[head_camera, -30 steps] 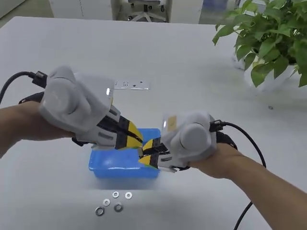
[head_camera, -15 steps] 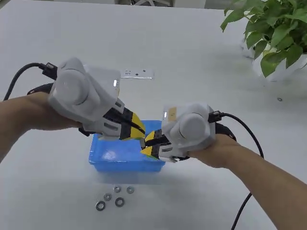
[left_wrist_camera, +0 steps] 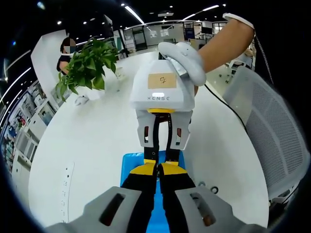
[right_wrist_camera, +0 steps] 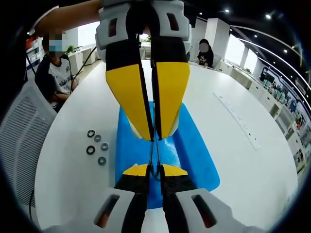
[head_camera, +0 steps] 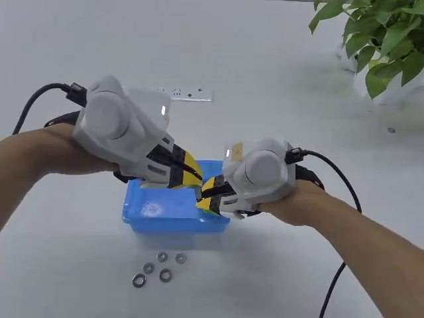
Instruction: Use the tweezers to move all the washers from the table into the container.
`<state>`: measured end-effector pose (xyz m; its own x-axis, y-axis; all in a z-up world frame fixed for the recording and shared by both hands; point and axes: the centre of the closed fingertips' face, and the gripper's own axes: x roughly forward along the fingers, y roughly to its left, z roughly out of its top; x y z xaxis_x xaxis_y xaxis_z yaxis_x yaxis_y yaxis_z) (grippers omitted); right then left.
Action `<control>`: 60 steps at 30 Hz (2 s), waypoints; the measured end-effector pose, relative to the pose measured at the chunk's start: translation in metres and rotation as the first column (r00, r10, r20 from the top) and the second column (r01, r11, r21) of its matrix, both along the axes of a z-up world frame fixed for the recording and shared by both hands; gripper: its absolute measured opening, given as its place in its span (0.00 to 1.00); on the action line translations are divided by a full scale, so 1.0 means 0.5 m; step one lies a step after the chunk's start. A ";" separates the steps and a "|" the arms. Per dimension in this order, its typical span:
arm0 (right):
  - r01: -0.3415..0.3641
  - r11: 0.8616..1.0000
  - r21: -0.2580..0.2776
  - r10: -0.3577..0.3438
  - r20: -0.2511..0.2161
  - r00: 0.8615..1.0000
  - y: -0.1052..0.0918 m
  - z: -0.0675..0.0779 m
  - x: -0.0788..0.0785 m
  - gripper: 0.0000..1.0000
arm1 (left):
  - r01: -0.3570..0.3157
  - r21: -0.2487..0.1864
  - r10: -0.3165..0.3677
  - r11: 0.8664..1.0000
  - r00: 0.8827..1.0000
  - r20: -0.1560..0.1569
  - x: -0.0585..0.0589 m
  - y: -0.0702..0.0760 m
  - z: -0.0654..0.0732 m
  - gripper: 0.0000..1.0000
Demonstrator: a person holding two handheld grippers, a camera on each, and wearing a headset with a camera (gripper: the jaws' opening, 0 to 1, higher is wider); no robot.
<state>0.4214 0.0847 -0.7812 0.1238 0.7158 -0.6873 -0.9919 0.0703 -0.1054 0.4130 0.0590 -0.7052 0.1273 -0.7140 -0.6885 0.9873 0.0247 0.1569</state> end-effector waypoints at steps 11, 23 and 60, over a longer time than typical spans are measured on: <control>0.000 1.000 -0.009 0.000 0.002 1.000 -0.005 -0.005 -0.001 0.11 | 0.005 0.005 -0.005 1.000 1.000 -0.003 -0.002 -0.004 -0.004 0.06; 0.003 1.000 0.004 -0.003 0.013 1.000 -0.002 0.017 -0.007 0.11 | 0.003 0.001 -0.003 1.000 1.000 0.009 -0.009 -0.003 0.017 0.06; -0.002 1.000 0.026 0.000 0.107 0.994 0.004 0.116 -0.090 0.11 | 0.023 0.018 -0.024 1.000 0.997 0.067 -0.103 0.004 0.114 0.06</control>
